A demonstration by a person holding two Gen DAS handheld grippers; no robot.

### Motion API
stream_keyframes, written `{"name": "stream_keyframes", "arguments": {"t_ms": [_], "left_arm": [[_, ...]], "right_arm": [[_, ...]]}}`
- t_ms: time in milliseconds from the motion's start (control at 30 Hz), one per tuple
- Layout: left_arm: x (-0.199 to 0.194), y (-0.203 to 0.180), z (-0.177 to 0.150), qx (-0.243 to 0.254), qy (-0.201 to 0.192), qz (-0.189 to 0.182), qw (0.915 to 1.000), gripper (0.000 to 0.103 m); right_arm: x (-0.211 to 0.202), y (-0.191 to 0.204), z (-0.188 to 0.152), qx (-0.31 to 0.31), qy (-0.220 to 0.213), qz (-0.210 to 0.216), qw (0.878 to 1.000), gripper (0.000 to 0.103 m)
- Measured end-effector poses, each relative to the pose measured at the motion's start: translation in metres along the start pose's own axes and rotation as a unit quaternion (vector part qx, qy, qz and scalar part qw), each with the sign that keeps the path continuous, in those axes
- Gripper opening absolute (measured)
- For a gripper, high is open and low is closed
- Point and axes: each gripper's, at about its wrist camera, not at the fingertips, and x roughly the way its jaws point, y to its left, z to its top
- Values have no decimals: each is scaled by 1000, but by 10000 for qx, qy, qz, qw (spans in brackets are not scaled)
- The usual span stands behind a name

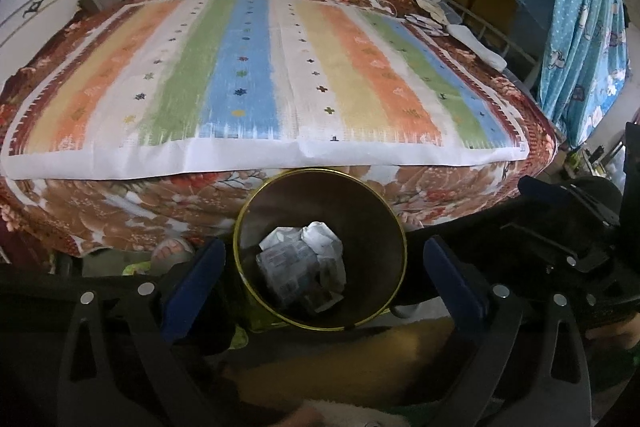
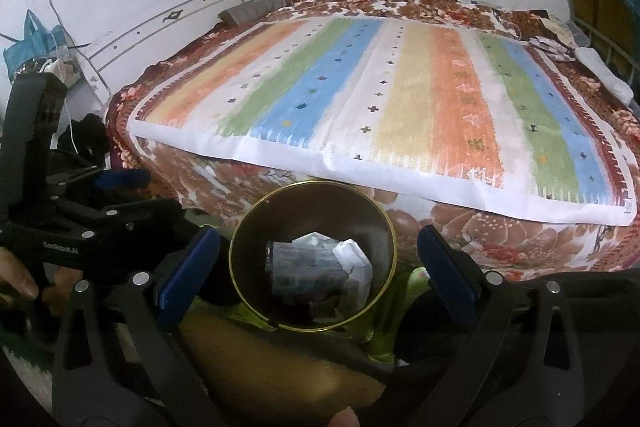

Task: Collect trash

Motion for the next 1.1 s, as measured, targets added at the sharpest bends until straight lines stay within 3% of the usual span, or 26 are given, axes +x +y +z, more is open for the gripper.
{"name": "stream_keyframes", "arguments": {"t_ms": [1100], "left_arm": [[-3, -5, -3, 97, -60, -22, 9999, 97]], "right_arm": [[5, 3, -2, 39, 63, 77, 9999, 94]]}}
